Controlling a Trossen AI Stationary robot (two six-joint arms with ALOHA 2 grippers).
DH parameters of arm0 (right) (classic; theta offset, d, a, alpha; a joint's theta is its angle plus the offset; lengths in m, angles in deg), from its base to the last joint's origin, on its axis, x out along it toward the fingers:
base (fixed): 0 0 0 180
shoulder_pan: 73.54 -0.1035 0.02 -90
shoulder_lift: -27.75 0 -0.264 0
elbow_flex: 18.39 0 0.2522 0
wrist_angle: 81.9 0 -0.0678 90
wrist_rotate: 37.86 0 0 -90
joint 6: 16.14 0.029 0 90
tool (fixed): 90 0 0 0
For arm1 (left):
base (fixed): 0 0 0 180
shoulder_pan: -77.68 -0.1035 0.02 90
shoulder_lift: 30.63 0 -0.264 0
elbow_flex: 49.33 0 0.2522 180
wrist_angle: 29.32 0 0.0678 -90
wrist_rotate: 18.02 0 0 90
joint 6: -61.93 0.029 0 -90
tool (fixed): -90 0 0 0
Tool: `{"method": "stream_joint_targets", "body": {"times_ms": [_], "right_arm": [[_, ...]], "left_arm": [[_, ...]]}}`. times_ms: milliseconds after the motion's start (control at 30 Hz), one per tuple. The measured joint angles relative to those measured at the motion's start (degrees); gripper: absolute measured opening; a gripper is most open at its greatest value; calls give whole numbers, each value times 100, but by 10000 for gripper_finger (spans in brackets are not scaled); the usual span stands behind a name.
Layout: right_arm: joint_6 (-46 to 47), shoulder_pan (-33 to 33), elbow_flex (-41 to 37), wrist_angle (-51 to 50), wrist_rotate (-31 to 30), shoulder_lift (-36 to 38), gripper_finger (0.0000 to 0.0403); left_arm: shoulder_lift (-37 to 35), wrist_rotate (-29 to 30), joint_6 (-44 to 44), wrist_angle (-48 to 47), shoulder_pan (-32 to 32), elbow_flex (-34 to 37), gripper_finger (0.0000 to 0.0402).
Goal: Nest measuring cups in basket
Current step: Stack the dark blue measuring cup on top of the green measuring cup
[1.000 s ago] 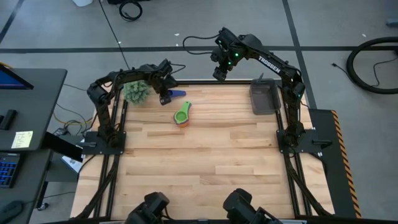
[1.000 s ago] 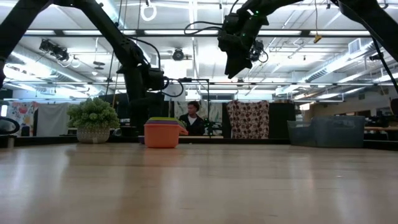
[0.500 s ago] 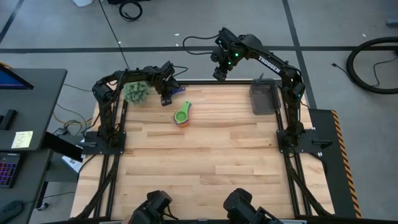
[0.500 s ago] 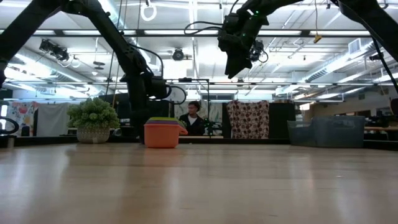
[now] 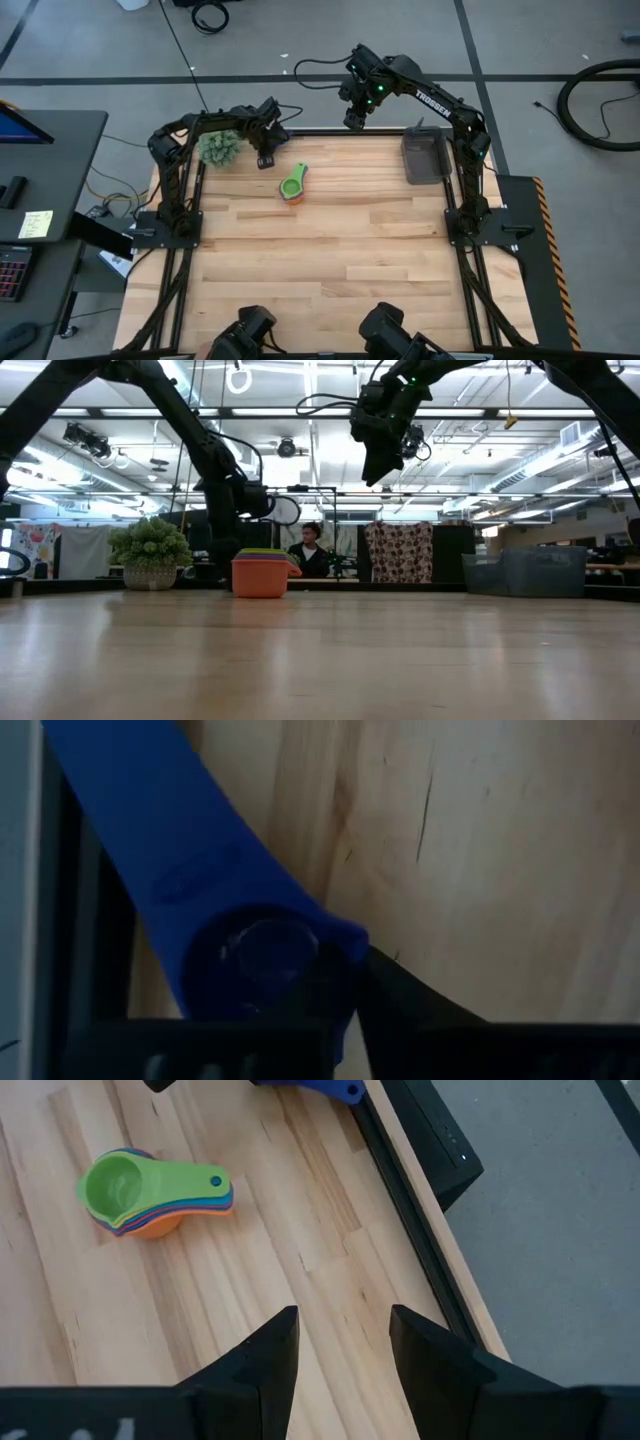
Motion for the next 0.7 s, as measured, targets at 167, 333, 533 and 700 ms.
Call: {"method": "stream_joint_targets", "body": {"times_ms": [167, 333, 533, 700], "right_arm": [[0, 0, 0, 0, 1, -2, 165], [0, 0, 0, 1, 2, -2, 165], [0, 0, 0, 0, 2, -2, 165], [-1, 0, -1, -2, 1, -2, 165]], "left_arm": [[0, 8, 144, 19, 0, 0, 14], [6, -7, 138, -3, 0, 0, 16], [-3, -12, -14, -306, 45, -2, 14], [-185, -39, -471, -501, 146, 19, 14]]}}
